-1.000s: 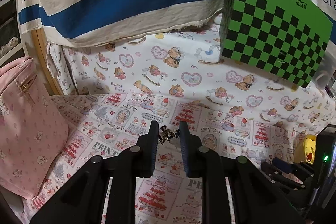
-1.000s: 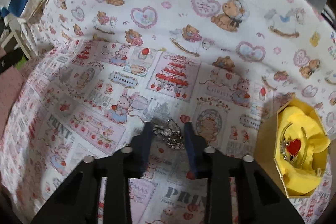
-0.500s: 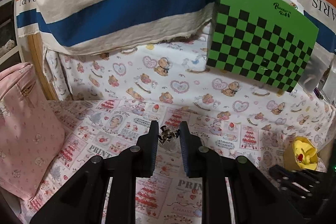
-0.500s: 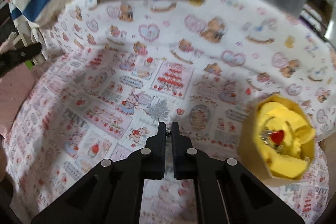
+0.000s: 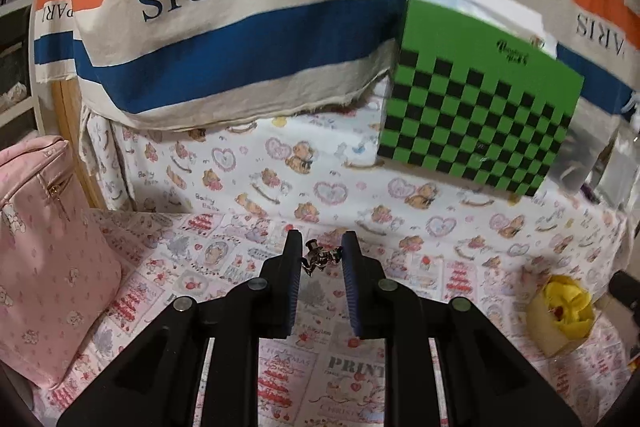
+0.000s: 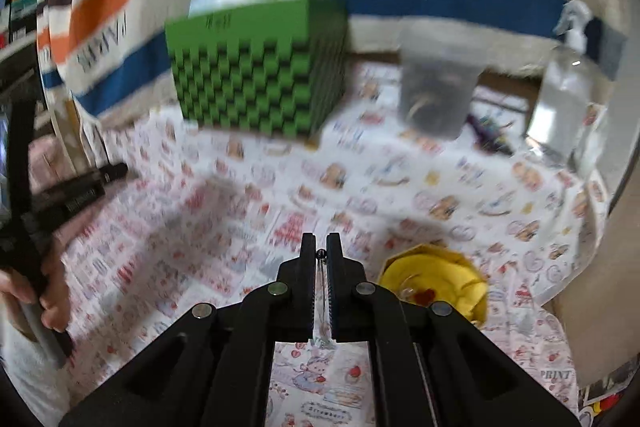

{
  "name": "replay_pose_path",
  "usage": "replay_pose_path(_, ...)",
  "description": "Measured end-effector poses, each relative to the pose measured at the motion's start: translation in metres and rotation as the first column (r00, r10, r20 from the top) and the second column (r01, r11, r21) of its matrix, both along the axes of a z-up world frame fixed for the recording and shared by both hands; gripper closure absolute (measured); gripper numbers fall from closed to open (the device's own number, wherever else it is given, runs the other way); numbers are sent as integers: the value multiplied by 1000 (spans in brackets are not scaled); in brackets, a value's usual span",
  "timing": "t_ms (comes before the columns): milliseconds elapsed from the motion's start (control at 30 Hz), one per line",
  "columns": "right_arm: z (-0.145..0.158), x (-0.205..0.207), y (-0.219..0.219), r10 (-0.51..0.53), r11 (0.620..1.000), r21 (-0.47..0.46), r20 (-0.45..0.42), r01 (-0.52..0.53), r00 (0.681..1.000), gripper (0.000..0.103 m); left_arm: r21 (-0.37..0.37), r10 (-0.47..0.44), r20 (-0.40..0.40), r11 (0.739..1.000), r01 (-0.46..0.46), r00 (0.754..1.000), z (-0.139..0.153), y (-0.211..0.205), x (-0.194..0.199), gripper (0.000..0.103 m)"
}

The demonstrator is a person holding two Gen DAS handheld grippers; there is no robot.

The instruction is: Organize jewelry

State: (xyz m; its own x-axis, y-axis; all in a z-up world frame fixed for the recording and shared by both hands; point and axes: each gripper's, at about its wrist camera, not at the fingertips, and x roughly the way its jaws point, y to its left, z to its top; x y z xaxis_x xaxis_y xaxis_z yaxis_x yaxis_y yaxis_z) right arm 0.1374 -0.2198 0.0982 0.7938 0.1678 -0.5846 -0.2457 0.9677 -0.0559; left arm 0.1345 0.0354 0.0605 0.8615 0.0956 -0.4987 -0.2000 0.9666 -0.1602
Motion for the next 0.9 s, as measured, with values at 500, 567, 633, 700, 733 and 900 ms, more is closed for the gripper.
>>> replay_pose_path(500,43,-21,-58,-80,995,69,108,73,991,97,33,-35,140,999,30,990,12,-18,-17,84)
replay_pose_path(567,40,-16,-62,-99,993,73,109,91,989,97,43,-38,125,999,33,991,8,-22,-15,84)
replay_pose_path(633,36,-13,-67,-116,991,75,120,108,986,97,60,-39,119,998,32,992,5,-27,-13,84)
replay_pose_path(700,33,-10,-75,-127,988,101,123,115,984,97,77,-42,113,996,33,993,3,-32,-11,84)
replay_pose_path(733,31,-8,-80,-132,986,119,120,118,984,97,83,-43,111,996,34,993,1,-34,-11,84)
replay_pose_path(900,13,12,-94,-187,976,130,90,175,978,97,107,-49,108,994,37,993,-4,-45,-9,84)
